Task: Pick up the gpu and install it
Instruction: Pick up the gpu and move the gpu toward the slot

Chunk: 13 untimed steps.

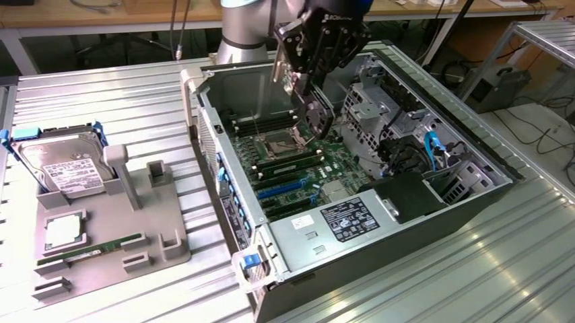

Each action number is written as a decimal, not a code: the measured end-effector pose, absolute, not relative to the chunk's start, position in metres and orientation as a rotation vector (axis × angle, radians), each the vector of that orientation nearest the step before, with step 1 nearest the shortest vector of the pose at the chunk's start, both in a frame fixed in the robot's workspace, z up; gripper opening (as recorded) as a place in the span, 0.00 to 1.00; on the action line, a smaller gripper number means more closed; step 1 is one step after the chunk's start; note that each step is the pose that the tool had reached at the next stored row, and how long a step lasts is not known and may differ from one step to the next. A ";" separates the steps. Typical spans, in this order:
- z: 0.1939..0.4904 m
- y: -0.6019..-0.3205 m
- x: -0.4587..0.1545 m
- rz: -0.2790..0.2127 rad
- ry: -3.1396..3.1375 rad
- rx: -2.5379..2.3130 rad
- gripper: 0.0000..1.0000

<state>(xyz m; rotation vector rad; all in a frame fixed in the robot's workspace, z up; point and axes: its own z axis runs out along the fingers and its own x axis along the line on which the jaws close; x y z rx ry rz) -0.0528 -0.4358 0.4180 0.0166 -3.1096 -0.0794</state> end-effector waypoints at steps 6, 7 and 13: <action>0.403 -0.441 -0.025 -0.079 -3.108 0.017 0.26; 0.401 -0.442 -0.025 -0.079 -3.108 0.017 0.26; 0.401 -0.442 -0.025 -0.079 -3.107 0.017 0.26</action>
